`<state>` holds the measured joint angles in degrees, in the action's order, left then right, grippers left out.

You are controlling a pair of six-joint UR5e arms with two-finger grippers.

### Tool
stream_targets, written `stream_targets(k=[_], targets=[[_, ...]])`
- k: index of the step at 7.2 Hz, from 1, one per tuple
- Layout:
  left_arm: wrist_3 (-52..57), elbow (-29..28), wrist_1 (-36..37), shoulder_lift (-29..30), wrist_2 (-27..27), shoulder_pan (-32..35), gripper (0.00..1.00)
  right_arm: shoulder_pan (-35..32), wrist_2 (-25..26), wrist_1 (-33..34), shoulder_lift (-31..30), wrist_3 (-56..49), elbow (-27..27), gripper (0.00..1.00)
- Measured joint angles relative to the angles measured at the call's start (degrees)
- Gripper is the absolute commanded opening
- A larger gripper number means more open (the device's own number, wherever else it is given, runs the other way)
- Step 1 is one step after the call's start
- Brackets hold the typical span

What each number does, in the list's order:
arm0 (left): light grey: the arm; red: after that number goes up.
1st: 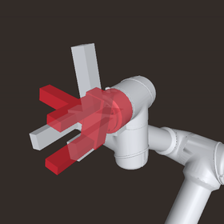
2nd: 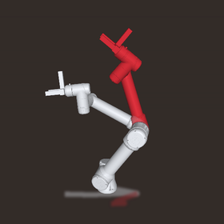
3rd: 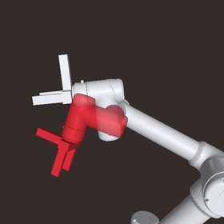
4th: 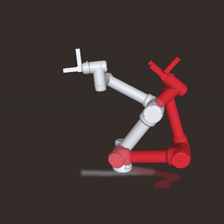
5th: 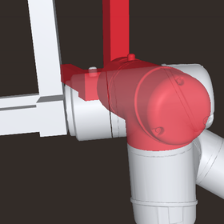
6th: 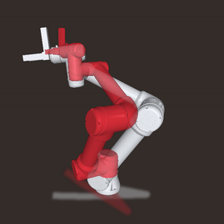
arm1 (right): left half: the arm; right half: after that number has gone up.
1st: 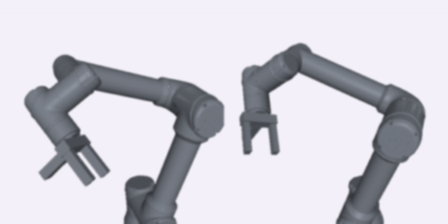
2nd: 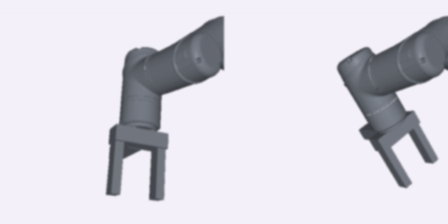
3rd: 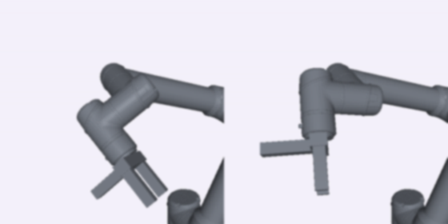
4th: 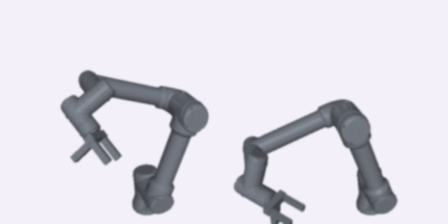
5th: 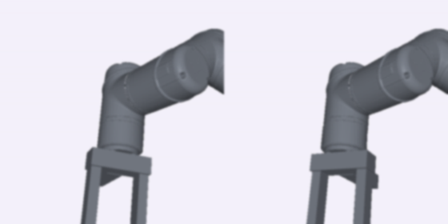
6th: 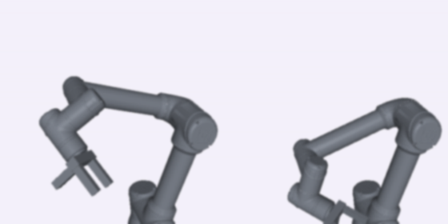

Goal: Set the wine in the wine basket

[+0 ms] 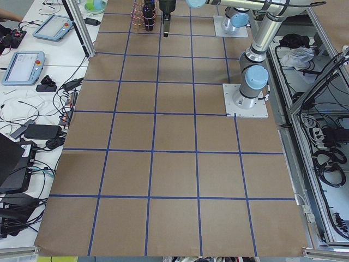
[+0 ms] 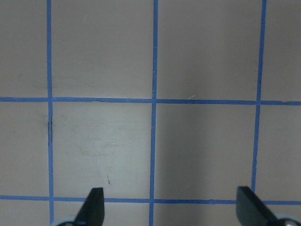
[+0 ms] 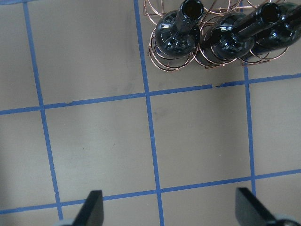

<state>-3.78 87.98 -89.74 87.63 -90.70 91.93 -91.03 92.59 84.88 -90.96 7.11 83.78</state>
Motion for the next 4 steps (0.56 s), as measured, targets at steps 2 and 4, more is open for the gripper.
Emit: stream_targets(k=[2,4], targets=[[0.0,0.0,0.0,0.0,0.0,0.0,1.0,-0.2,-0.4,0.0,0.2,-2.5,0.1,1.0],[0.0,0.0,0.0,0.0,0.0,0.0,1.0,-0.2,-1.7,0.0,0.2,-6.5,0.2,1.0]])
